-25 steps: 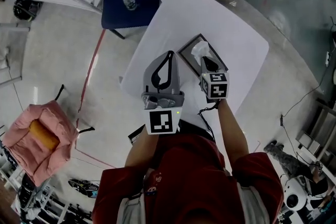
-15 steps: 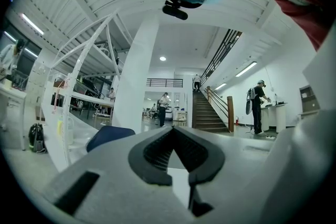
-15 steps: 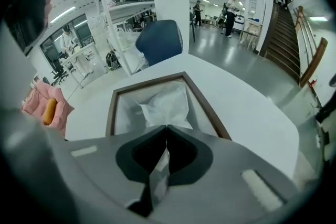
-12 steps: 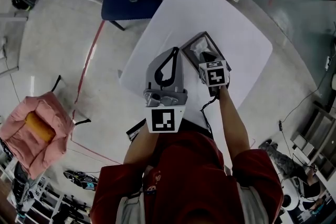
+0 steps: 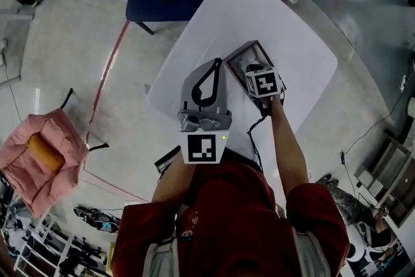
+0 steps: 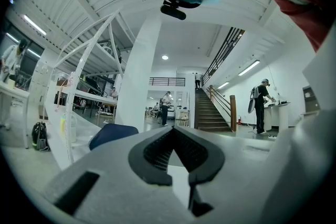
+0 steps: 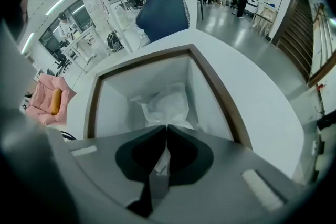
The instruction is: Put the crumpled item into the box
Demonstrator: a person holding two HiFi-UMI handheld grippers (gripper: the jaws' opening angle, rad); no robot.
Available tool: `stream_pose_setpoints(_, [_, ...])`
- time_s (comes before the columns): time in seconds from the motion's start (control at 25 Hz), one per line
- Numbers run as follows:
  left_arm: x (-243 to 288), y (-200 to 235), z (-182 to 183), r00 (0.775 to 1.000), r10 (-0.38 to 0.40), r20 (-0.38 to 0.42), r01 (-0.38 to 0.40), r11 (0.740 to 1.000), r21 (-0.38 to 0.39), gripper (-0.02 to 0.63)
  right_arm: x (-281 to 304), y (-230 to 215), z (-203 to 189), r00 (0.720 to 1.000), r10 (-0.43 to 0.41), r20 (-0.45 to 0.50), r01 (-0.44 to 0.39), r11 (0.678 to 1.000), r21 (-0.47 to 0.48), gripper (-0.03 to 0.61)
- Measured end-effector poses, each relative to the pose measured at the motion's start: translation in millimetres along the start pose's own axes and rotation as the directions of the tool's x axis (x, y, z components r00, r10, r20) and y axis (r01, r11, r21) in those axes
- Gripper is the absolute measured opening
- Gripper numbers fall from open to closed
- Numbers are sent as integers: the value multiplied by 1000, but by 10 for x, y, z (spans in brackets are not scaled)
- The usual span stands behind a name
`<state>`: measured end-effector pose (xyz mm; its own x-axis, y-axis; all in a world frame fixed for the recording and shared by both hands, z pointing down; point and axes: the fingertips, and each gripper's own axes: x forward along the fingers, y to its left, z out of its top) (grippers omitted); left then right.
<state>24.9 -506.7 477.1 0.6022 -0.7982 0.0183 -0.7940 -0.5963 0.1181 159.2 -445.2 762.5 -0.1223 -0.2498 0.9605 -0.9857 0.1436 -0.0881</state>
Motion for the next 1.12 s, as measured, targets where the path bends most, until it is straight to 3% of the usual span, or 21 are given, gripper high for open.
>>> stream_pose_setpoints(0.48, [-60,-9,-20,1000,3,-5,-3,1000,10,3,-27,33,22,1000,8,25,-8,1000,0,80])
stream_pose_setpoints(1.12, [-259,-319,102,1000,-11,19,11,999,32,3,-414,65,-36,987,5,162,-6,1000,5,88])
